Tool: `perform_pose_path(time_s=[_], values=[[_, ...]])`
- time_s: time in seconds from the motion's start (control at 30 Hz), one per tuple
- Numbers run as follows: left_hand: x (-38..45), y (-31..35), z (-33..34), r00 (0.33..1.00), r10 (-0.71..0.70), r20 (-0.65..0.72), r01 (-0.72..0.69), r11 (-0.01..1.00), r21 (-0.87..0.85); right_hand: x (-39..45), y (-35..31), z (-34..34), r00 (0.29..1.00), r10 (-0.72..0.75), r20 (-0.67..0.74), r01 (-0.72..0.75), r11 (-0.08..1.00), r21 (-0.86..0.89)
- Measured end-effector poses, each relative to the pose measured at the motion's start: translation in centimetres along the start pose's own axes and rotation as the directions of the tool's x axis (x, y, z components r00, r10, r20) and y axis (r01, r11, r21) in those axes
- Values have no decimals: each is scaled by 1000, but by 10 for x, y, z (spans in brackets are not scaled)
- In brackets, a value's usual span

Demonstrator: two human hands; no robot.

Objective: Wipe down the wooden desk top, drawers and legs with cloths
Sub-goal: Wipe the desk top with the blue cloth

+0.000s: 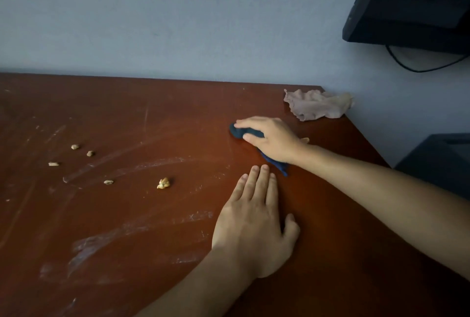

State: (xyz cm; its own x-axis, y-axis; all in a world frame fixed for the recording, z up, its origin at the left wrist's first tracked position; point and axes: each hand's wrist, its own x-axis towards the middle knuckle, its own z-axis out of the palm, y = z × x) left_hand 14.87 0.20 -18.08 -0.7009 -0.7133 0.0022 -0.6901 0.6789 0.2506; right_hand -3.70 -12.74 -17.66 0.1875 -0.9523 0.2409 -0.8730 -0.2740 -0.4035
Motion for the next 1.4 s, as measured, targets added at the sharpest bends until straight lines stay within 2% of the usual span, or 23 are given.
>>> perform_pose_path(time_s=[0.13,0.27,0.4,0.57,0.73,0.87,0.97,1.03,1.17,1.27,1.4], values=[[0,0,0,1000,3,-30,-4,999,-46,14,14,-1,997,33,-74,-38,997,-68],[1,0,0,999,12,-50,-17,995,-102,90,43,0,971,176,-163,-209,955,-211],[5,-3,4,995,33,-91,-44,993,-111,155,55,8,938,286,-197,-325,924,-203],[6,-5,1,993,36,-112,-46,995,-92,161,35,17,979,161,-123,-180,971,-159],[4,-4,-2,990,40,-133,-52,995,-87,86,-2,17,998,-18,-53,16,999,-28],[1,-3,6,988,15,-156,-24,998,-58,18,-14,8,996,-92,5,92,993,72],[0,-2,12,981,13,-194,-19,999,-29,1,-8,6,992,-127,14,126,990,70],[1,-2,14,977,25,-211,-29,999,-15,17,1,7,994,-108,-5,108,994,-5],[1,-3,15,972,25,-235,-18,999,31,84,23,9,993,69,-100,-88,976,-201],[2,-3,16,963,37,-268,-23,998,55,129,30,15,976,176,-127,-199,959,-202],[2,-4,12,970,29,-240,-17,998,53,133,15,20,982,148,-114,-164,976,-142]])
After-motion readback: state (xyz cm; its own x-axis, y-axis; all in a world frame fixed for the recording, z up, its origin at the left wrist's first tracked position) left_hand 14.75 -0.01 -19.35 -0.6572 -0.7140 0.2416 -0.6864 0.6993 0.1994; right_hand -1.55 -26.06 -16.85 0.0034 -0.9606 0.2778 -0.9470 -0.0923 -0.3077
